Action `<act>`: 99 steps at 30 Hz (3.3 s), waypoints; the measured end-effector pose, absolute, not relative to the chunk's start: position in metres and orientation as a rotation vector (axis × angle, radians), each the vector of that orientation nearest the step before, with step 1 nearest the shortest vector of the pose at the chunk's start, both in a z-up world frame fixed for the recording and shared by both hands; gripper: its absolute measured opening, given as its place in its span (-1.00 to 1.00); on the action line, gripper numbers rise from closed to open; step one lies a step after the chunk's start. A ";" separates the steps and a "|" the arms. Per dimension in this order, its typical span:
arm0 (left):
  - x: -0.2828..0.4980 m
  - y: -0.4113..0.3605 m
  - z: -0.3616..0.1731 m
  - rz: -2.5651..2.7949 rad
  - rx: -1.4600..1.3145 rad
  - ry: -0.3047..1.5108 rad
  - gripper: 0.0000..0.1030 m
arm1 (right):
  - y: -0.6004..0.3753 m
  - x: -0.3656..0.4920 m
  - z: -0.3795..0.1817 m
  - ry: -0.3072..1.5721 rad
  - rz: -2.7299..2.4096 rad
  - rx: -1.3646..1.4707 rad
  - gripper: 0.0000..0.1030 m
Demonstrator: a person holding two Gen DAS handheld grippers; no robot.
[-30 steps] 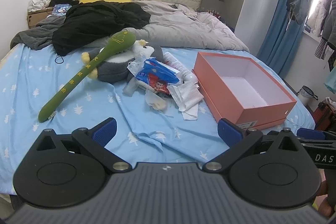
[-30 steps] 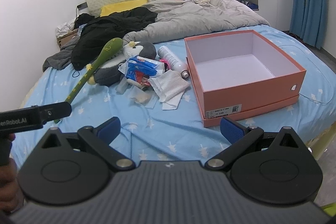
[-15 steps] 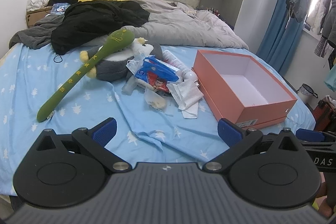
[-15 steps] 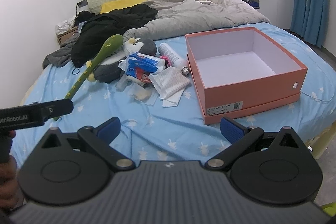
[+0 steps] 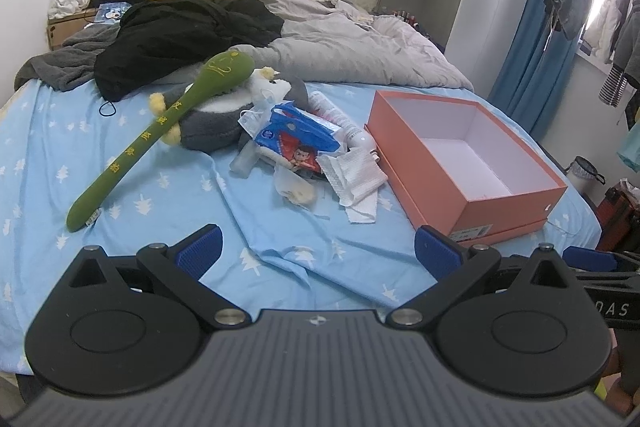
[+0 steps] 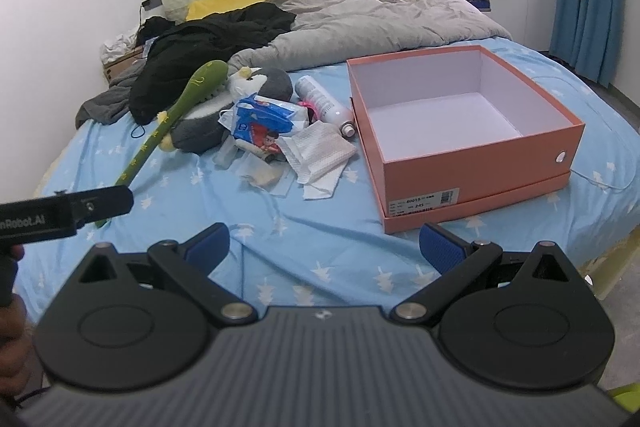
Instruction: Organize soft objects
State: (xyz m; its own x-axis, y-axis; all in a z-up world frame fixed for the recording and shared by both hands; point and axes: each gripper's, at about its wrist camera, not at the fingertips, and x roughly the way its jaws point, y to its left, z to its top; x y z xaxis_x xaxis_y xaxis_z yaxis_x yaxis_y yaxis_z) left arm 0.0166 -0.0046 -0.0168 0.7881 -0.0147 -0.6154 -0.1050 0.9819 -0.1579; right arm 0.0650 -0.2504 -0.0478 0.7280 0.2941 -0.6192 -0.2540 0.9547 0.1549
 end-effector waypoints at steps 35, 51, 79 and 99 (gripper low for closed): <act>0.058 0.025 -0.045 0.037 -0.237 0.747 1.00 | -0.253 0.088 -0.070 0.765 0.270 0.087 1.00; 0.103 0.056 -0.073 0.059 -0.274 0.777 0.99 | -0.216 0.122 -0.094 0.754 0.381 0.053 0.93; 0.266 0.106 -0.190 -0.023 -0.477 0.858 0.45 | -0.140 0.265 -0.191 0.707 0.410 -0.102 0.00; 0.310 0.065 -0.224 -0.094 -0.370 0.918 -0.05 | -0.140 0.311 -0.222 0.736 0.436 -0.145 -0.15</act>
State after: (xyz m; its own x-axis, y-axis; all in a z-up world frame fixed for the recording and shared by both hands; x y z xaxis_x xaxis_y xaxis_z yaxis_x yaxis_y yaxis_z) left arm 0.3098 0.0650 -0.2244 0.6083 -0.2354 -0.7580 -0.0771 0.9330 -0.3516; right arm 0.3106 -0.1401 -0.2219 0.6567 0.3331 -0.6766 -0.4334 0.9009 0.0229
